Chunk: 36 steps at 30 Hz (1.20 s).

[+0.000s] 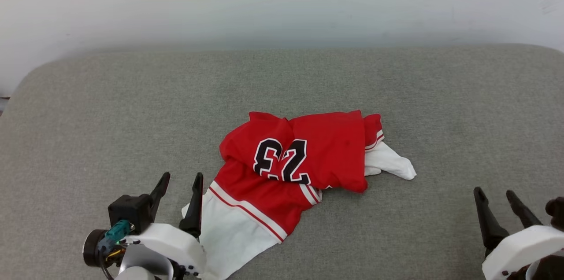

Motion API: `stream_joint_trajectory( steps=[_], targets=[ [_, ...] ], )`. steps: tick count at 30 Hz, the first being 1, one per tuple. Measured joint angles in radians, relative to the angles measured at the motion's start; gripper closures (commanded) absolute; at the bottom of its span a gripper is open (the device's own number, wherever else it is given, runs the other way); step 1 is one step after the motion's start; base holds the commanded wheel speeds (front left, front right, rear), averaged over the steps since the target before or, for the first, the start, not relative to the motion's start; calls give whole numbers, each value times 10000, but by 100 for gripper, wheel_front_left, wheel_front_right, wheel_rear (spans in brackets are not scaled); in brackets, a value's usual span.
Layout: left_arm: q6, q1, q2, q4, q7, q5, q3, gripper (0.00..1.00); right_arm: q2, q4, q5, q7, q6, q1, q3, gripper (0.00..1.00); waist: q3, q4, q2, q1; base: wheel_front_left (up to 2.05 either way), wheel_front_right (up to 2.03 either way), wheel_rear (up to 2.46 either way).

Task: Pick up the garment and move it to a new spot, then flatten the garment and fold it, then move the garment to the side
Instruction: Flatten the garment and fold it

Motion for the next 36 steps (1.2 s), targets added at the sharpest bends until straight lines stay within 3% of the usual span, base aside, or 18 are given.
stream_joint_trajectory(
  steps=[7, 13, 20, 29, 30, 31, 32, 36],
  targets=[
    [58, -293, -514, -420, -159, 648, 320, 0, -765, 1417, 784, 1994, 0, -1241, 186, 0, 381, 306, 0, 0, 0, 0, 0],
    [-121, -533, -993, -727, -167, 1135, 495, 0, -1618, 2429, 1338, 3580, 0, -2831, 1158, 0, 887, 771, 0, 1, 0, 0, 0],
    [-481, -609, -1569, -709, -180, 1505, 819, 0, -2610, 3379, 1848, 4504, 0, -4339, 2472, 0, 1492, 1354, 0, 1, 0, 0, 0],
    [-934, -633, -2019, -466, -182, 1965, 1375, 0, -3131, 4857, 2554, 6132, 0, -5189, 3611, 0, 2023, 1680, -1, 0, 0, 0, 0],
    [-989, -632, -2073, -458, -182, 2029, 1446, 0, -3133, 4941, 2615, 6270, 0, -5225, 3614, 37, 2044, 1681, -1, 1, 0, 0, 0],
    [-1022, -631, -2109, -443, -182, 2059, 1494, 0, -3131, 5005, 2671, 6370, 0, -5255, 3628, 88, 2060, 1677, -1, 0, 0, 0, 0],
    [-1066, -628, -2136, -414, -182, 2121, 1567, 0, -3129, 5055, 2752, 6447, 0, -5315, 3655, 100, 2069, 1665, 0, 0, 0, 0, 0],
    [-1187, -561, -2207, -217, -182, 2220, 1735, 0, -3122, 5072, 3070, 6264, 6, -5351, 3708, 100, 2016, 1567, 0, 0, 0, 0, 0]
  ],
)
